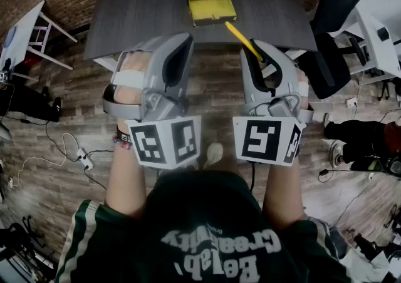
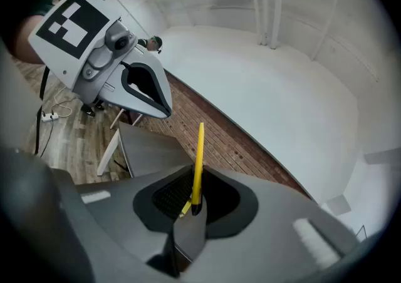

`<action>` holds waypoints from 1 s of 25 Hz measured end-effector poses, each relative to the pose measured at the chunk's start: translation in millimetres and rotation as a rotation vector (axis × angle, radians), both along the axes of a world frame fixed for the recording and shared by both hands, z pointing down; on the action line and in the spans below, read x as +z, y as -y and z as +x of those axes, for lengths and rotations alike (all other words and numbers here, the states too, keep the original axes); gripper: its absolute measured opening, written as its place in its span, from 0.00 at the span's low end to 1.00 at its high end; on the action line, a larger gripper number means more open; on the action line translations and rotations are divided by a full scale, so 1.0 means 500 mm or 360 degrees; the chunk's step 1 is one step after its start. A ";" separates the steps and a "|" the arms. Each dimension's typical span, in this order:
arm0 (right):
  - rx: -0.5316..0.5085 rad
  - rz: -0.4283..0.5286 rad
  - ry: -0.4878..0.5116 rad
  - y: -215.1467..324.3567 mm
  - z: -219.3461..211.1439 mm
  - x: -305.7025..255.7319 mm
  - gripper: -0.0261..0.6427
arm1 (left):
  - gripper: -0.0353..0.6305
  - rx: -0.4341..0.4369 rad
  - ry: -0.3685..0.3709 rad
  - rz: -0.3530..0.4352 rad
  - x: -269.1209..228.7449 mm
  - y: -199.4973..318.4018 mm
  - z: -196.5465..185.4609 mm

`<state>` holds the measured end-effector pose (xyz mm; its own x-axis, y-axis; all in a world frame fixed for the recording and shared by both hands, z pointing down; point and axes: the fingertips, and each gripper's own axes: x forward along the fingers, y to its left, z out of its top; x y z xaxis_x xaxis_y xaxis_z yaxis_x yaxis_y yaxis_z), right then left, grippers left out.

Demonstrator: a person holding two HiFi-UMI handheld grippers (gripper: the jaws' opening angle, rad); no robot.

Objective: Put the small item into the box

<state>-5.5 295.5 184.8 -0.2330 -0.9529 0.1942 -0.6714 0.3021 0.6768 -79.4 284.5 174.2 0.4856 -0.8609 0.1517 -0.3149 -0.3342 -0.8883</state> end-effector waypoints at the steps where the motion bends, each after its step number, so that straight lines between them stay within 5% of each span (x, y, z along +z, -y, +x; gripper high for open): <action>1: 0.0000 -0.0015 -0.0005 0.001 -0.003 0.006 0.12 | 0.06 0.0000 0.0013 -0.0018 0.010 0.002 -0.001; 25: -0.0033 -0.0086 0.0034 -0.002 -0.034 0.018 0.12 | 0.06 -0.0029 0.0027 -0.0168 0.049 0.010 -0.031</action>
